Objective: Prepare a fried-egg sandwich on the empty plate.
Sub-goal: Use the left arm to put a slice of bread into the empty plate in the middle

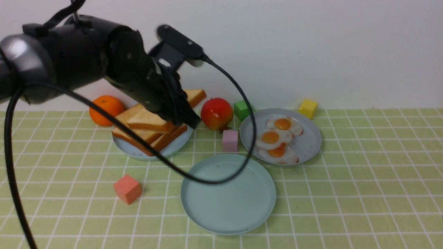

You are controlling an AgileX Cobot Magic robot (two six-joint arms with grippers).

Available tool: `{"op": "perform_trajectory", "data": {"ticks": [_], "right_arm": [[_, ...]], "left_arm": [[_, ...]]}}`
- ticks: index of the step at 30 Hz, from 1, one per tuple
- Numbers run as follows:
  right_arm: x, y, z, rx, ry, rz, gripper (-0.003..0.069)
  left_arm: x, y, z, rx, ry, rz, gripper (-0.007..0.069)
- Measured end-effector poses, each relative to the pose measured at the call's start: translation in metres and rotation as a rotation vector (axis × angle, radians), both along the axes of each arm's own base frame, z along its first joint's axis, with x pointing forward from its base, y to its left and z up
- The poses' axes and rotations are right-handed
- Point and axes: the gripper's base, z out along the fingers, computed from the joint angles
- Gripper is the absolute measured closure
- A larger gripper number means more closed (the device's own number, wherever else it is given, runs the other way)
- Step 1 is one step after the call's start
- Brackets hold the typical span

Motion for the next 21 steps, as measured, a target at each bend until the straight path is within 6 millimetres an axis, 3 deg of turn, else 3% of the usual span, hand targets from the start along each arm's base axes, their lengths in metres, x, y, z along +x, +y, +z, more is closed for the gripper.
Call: {"op": "perform_trajectory", "data": {"ticks": [1,3,8,12,21], "right_arm": [[-0.001,0.0,0.0,0.0,-0.003,0.0,0.0618],[-0.006,-0.003,0.002,-0.003,-0.028,-0.004,0.0617],[-0.018,-0.008,0.006,-0.015,-0.081,-0.01,0.0616],[-0.026,-0.011,0.008,-0.011,-0.113,-0.013,0.0616],[-0.029,-0.011,0.008,-0.011,-0.116,-0.01,0.0616]], "left_arm": [[-0.006,-0.004,-0.003,0.003,0.009,-0.015,0.0587],[-0.037,-0.033,-0.02,0.016,0.047,-0.121,0.0587],[-0.063,-0.063,-0.047,0.062,0.057,-0.243,0.0587],[-0.063,-0.075,-0.06,0.105,0.016,-0.302,0.0587],[-0.056,-0.081,-0.087,0.144,0.039,-0.318,0.0582]]}}
